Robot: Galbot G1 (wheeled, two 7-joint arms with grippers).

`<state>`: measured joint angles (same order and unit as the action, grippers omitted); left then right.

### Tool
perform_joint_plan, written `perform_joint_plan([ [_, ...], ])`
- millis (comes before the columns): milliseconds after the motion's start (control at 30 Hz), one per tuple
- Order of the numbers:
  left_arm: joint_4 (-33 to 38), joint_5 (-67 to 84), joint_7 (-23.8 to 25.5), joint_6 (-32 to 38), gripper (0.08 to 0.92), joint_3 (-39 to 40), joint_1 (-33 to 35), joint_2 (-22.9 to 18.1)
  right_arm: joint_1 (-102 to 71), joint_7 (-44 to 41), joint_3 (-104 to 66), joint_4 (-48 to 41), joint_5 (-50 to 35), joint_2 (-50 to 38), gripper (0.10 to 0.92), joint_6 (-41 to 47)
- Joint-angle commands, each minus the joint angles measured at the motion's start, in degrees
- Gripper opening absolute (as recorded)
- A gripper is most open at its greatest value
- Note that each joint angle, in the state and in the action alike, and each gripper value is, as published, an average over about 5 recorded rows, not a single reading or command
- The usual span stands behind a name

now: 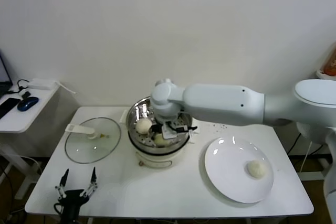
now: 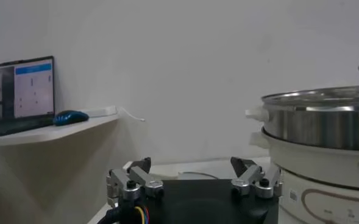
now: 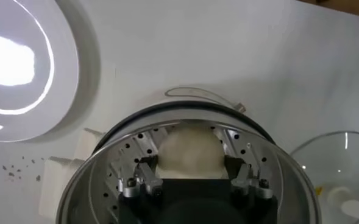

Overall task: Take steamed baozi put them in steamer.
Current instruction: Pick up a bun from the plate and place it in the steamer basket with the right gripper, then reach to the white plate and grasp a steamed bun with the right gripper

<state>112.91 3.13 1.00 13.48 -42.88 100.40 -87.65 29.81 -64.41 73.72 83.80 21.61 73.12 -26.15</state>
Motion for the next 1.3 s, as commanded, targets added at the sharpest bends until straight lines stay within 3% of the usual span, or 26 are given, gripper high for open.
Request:
perform_joint_plan([
  [33, -0.2, 0.0, 0.0, 0.0, 0.823, 0.1, 0.0, -0.1, -1.7, 0.0, -0.2, -0.6, 1.6, 0.4, 0.721, -0.6],
  [467, -0.4, -0.1, 0.0, 0.0, 0.823, 0.3, -0.2, -0.1, -2.8, -0.1, -1.0, -1.2, 2.6, 0.7, 0.731, -1.3],
  [833, -0.5, -0.1, 0.0, 0.0, 0.823, 0.3, -0.2, -0.2, -2.4, -0.8, -2.3, -1.9, 1.8, 0.8, 0.822, -2.6],
  [1133, -0.3, -0.2, 0.0, 0.0, 0.823, 0.4, -0.2, -0.2, 3.2, -2.8, -2.1, -1.1, -5.5, -2.0, 0.823, -2.8],
  [1300, -0.2, -0.1, 0.0, 0.0, 0.823, 0.4, -0.2, -0.1, 10.8, -2.7, 0.7, -0.4, -13.6, -7.2, 0.823, 1.2],
])
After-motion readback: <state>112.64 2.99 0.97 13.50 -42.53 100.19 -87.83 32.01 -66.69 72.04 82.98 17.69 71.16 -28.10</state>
